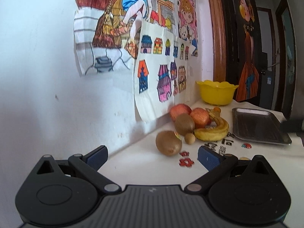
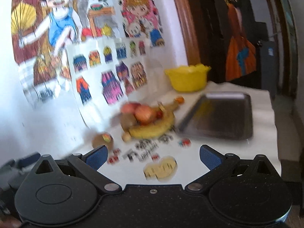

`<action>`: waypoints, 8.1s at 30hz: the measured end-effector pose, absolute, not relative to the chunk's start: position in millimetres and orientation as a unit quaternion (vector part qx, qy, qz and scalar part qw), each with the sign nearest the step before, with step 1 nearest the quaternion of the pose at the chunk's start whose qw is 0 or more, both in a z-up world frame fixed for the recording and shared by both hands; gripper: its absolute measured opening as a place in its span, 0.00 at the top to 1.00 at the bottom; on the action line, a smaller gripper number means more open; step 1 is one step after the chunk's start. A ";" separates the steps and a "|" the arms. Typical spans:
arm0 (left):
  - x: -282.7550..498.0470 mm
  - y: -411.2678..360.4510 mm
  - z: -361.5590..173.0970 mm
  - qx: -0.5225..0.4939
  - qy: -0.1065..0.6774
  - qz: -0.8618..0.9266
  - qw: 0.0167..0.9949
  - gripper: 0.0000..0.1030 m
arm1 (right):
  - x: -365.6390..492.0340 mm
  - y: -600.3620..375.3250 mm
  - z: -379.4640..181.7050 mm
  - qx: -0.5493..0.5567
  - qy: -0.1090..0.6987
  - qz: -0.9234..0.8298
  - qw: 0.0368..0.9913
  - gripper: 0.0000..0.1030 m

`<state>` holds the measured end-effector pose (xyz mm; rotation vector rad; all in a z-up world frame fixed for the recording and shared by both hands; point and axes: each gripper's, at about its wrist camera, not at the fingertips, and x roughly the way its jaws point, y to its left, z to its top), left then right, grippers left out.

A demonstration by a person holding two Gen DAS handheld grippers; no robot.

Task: Organize fruits
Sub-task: 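Grasp the large brown kiwi with the left tool while the right tool approaches the small round fruit, then close the right tool on the small round brown fruit while the left tool holds the kiwi, then carry both fruits over the metal tray and open both tools to release them, then withdraw both tools from the tray back toward the fruit pile, then grasp the yellow banana with the right tool while the left tool grasps the second kiwi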

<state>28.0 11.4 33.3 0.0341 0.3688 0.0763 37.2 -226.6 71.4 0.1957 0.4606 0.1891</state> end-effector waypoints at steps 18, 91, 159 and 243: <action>128.9 27.8 32.9 0.028 0.207 -0.005 0.978 0.00 | 187.2 -206.9 100.5 -0.013 0.189 0.217 0.958 0.01; 176.8 47.9 -19.5 -0.038 0.297 -0.077 0.951 0.38 | 241.4 -135.8 -16.2 -0.056 0.298 0.324 0.896 0.72; 246.9 -180.4 -9.2 0.044 0.299 -0.211 0.930 0.28 | 217.1 -368.1 -27.5 0.037 0.270 0.110 0.956 0.38; 242.2 12.4 8.3 -0.023 0.291 -0.046 0.955 0.00 | 274.6 -228.2 27.4 -0.073 0.265 0.178 0.945 0.07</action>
